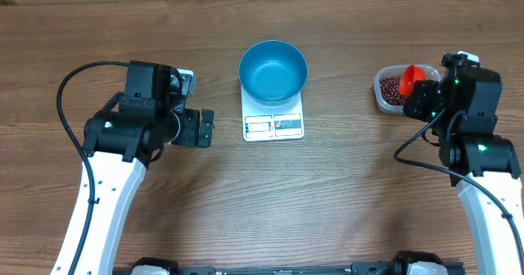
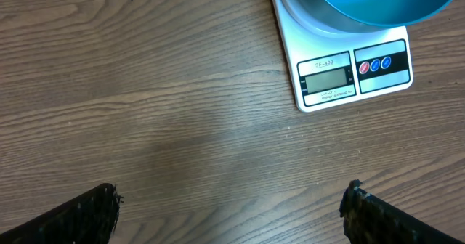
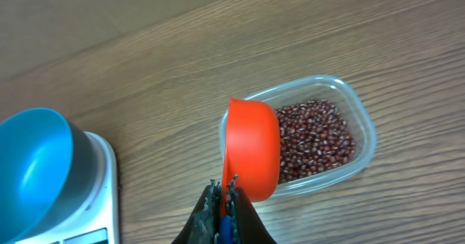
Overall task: Scoop item into bowl and weigh 150g on scale
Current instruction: 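Carry the red scoop with the right gripper over the bean tub, then move the left gripper forward to the scale's buttons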
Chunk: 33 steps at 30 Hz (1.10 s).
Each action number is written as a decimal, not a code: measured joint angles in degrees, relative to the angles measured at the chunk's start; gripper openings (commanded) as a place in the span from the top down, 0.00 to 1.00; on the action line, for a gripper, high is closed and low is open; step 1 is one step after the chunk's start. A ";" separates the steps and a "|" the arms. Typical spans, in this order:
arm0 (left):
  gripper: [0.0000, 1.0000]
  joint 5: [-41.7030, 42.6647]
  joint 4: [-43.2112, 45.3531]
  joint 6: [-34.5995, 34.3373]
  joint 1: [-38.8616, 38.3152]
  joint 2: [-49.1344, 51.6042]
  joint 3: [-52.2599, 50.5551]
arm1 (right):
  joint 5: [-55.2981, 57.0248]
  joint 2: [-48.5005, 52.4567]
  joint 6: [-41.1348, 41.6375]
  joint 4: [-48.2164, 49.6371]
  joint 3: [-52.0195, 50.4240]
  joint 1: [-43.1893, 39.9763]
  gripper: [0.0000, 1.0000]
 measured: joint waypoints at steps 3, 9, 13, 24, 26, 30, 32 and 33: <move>0.00 0.00 0.00 0.00 0.00 0.00 0.00 | 0.68 0.00 -1.97 -0.15 0.00 0.00 0.96; 0.00 0.00 0.02 0.00 0.00 0.00 0.00 | 1.11 0.00 -4.48 -0.24 0.00 0.00 0.96; 0.00 0.04 3.10 0.00 0.00 0.00 0.00 | 1.20 0.00 -5.01 -0.37 0.00 0.00 0.96; 0.24 3.06 5.42 -0.63 0.00 0.00 0.00 | 1.22 0.02 -5.46 -1.09 0.00 0.00 0.96; 0.41 4.94 5.81 -1.29 -0.02 0.00 0.00 | 1.20 0.11 -5.51 -1.07 0.00 0.00 0.96; 0.59 8.76 6.23 -1.53 -1.22 0.04 0.00 | 1.16 0.31 -5.53 -1.11 0.00 0.00 0.96; 0.68 9.49 6.25 -1.51 -3.08 0.55 0.02 | 1.16 0.33 -5.53 -1.20 0.00 0.00 0.96; 0.73 9.86 6.29 -1.46 -4.44 1.07 0.02 | 1.11 0.33 -5.51 -1.20 0.00 0.00 0.96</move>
